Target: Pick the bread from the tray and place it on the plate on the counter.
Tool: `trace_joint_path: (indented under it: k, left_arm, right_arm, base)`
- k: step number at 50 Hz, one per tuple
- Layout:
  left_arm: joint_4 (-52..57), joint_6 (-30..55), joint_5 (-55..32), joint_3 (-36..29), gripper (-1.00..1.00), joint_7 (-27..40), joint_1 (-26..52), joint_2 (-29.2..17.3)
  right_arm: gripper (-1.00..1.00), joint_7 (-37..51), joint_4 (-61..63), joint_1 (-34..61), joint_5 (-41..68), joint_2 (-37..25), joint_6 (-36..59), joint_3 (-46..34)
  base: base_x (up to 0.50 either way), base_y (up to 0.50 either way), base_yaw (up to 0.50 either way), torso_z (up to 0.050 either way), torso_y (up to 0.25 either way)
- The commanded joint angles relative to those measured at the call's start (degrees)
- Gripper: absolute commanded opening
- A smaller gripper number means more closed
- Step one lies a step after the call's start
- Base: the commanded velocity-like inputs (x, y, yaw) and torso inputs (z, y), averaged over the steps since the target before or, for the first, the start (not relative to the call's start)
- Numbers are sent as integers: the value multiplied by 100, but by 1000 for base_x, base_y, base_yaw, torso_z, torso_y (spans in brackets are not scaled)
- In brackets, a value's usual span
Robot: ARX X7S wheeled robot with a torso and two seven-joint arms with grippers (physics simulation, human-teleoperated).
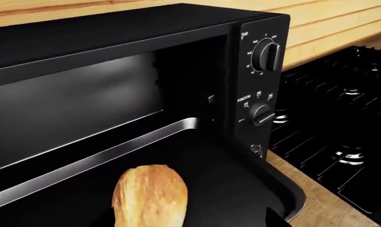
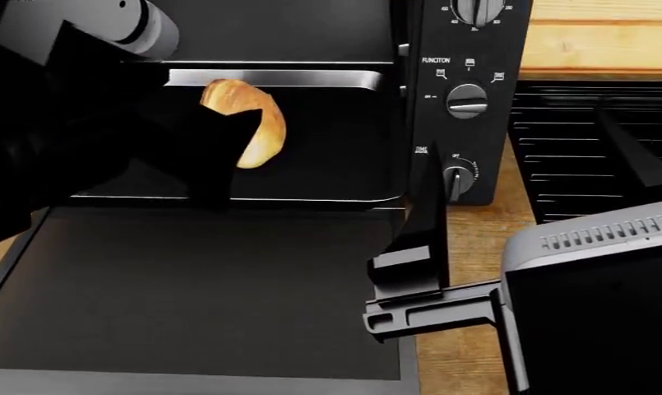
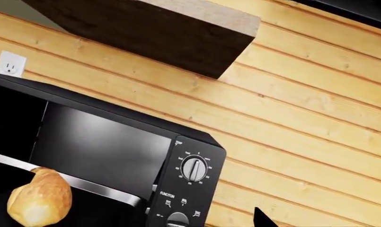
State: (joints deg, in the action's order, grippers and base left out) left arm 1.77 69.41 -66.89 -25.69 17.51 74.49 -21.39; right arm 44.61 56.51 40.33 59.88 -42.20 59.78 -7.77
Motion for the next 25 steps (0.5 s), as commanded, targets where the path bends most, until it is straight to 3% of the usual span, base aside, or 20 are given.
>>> trace_joint_path:
  k: [1,25]
  left_arm:
    - [-381,-288,430,-125,100,-402,-16,65]
    - [-1396,-760,1178,-816,100,-945,178,265]
  right_arm:
    - [100,-128,-90,-19,-189,64,-117,55]
    - [100,-114,-88,-147,-232,-35,-282,-14]
  base:
    - [0,0,0,0,0]
    - [0,0,0,0,0]
